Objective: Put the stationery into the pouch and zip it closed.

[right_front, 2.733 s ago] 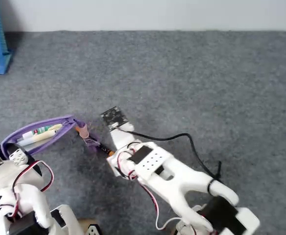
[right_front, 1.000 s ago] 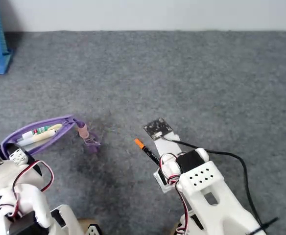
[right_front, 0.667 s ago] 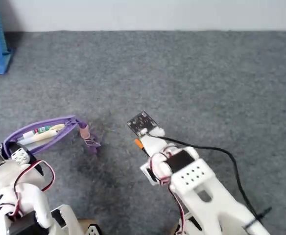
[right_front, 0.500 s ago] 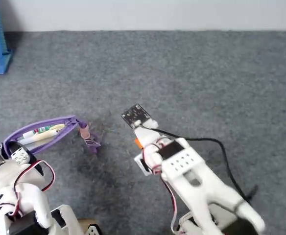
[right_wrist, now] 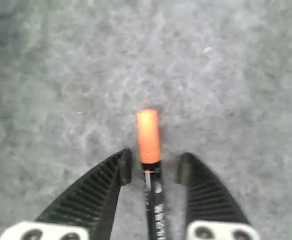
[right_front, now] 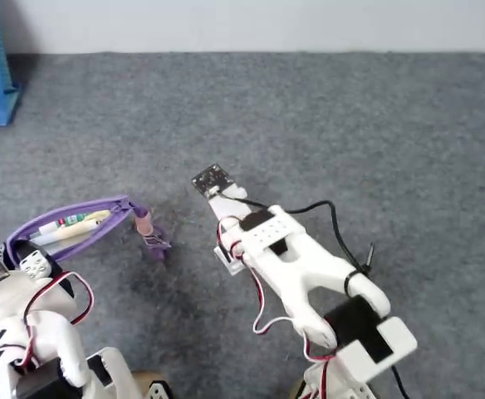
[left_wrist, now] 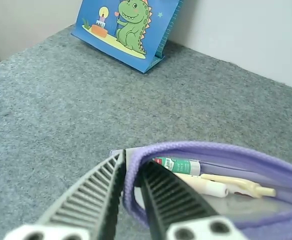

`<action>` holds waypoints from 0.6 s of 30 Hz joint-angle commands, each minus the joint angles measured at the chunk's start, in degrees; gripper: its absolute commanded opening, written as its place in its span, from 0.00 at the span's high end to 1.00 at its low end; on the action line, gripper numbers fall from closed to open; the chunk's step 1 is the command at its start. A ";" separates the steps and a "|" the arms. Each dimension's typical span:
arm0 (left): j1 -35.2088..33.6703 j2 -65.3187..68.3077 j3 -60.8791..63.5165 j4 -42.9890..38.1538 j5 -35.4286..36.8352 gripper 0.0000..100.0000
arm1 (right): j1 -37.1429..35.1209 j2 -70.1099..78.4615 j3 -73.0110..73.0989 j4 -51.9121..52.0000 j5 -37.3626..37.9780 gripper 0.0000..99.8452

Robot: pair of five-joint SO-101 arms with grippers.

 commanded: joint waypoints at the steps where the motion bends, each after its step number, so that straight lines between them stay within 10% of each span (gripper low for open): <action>1: 0.44 0.35 0.04 -1.05 -0.26 0.99 | -0.22 -0.57 -2.37 2.07 0.62 0.98; 18: 11.87 0.70 -0.04 -0.88 0.00 0.99 | -1.19 -36.88 2.55 9.80 -4.31 0.99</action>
